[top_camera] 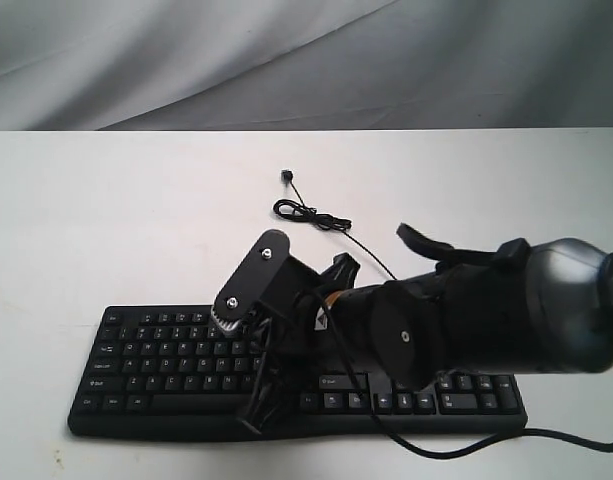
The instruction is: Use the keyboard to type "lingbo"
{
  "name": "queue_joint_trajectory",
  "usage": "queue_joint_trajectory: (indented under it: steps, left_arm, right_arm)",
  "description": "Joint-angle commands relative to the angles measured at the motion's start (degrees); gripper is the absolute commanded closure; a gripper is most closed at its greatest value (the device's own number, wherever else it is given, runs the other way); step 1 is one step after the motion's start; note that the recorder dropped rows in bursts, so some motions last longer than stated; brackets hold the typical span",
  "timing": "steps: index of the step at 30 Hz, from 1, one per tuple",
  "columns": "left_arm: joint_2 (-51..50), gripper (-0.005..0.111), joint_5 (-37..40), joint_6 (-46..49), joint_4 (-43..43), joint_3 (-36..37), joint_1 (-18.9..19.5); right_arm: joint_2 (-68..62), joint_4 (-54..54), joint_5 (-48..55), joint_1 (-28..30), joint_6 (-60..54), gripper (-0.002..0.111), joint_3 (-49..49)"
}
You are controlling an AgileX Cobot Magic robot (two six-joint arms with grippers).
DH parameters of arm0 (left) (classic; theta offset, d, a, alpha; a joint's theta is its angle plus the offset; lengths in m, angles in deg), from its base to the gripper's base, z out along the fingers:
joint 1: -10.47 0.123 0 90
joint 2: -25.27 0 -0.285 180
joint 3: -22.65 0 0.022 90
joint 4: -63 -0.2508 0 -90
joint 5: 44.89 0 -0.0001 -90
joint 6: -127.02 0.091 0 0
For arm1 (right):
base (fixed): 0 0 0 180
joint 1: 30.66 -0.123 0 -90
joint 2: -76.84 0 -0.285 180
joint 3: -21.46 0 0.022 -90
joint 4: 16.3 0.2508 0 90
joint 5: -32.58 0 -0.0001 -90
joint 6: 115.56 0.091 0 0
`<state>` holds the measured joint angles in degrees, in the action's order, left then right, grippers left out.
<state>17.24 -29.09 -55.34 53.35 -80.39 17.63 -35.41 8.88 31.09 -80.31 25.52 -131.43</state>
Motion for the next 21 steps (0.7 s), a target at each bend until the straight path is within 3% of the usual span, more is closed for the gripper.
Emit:
queue_joint_trajectory:
  steps: [1, 21]
  left_arm:
    - [0.2, 0.107, -0.6, -0.3, 0.1, 0.3, -0.4]
    - [0.2, 0.107, -0.6, -0.3, 0.1, 0.3, -0.4]
  right_arm:
    - [-2.2, 0.3, -1.8, -0.3, -0.5, 0.108, 0.3]
    - [-3.3, 0.3, -2.2, 0.0, -0.5, 0.108, 0.3]
